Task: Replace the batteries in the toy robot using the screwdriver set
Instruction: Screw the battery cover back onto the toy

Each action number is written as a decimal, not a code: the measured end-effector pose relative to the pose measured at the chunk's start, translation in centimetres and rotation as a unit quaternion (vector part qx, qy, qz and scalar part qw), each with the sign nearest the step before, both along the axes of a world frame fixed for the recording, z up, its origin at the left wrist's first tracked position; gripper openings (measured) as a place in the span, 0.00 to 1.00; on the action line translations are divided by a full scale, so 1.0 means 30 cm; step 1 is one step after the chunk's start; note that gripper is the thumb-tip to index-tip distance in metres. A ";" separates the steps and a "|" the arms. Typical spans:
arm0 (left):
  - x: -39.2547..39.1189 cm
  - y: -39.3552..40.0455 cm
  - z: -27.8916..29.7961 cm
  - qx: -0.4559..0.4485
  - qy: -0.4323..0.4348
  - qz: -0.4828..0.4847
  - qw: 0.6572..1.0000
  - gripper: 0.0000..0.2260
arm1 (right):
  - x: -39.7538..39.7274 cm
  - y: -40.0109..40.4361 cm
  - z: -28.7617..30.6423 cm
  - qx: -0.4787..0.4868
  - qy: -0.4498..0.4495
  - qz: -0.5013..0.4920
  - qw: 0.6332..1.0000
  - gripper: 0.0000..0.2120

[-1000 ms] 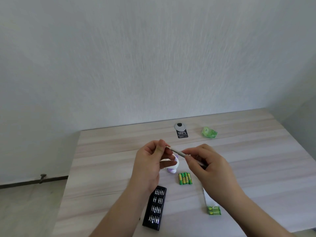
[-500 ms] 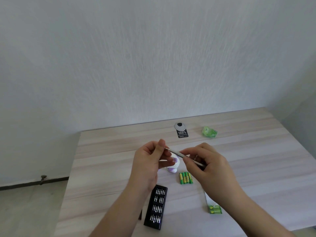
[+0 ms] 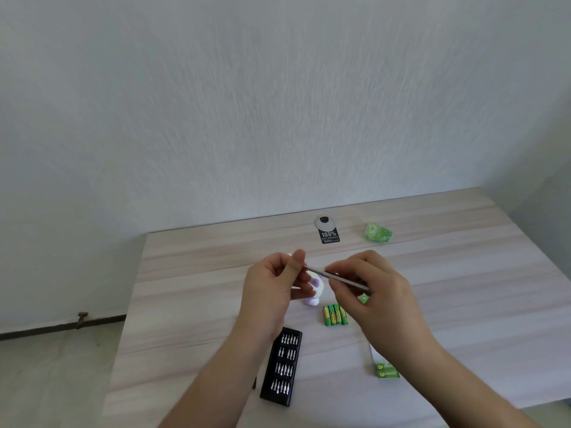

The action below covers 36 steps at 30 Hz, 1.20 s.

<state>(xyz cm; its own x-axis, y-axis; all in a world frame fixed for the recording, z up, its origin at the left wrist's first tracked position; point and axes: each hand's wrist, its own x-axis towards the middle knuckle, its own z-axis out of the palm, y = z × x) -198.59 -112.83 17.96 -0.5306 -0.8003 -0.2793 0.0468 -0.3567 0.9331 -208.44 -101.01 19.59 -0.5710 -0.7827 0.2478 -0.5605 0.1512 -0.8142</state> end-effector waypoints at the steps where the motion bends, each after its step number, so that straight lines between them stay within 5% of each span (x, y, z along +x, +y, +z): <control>1: -0.002 0.005 0.006 -0.001 -0.002 -0.003 1.000 0.14 | -0.003 0.001 0.002 -0.001 0.002 0.003 1.000 0.08; 17: -0.032 0.015 -0.013 0.011 -0.029 0.007 1.000 0.18 | -0.023 0.010 0.014 0.050 -0.176 -0.013 0.983 0.05; 36: -0.060 -0.033 -0.069 0.031 -0.044 -0.021 0.998 0.16 | -0.070 -0.037 -0.022 0.071 -0.226 -0.012 0.972 0.06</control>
<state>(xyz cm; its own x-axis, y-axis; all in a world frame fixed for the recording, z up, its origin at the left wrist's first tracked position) -200.40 -113.82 15.88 -0.5344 -0.7579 -0.3742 -0.0498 -0.4137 0.9091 -210.54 -102.11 18.94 -0.6150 -0.7757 -0.1417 -0.1458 0.2885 -0.9463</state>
